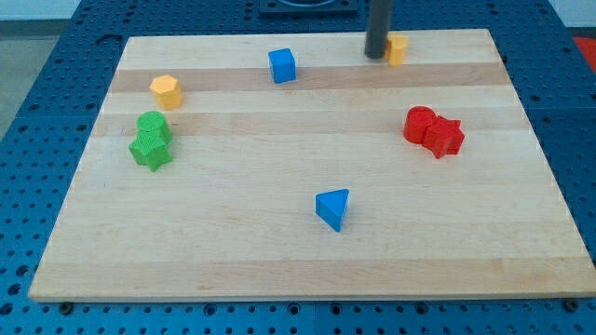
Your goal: Move the yellow hexagon right and down
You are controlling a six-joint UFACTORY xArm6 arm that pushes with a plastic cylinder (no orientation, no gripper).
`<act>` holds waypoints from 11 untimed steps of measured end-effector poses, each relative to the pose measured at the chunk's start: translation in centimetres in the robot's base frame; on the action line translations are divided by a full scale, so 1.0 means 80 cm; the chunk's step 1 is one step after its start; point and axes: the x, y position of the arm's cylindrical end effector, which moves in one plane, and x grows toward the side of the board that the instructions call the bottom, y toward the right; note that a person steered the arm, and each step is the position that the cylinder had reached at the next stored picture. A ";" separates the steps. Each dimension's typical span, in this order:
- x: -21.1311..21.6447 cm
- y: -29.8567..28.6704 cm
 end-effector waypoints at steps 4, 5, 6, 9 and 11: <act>0.094 0.005; 0.093 -0.014; 0.097 -0.092; 0.133 -0.385; 0.124 -0.514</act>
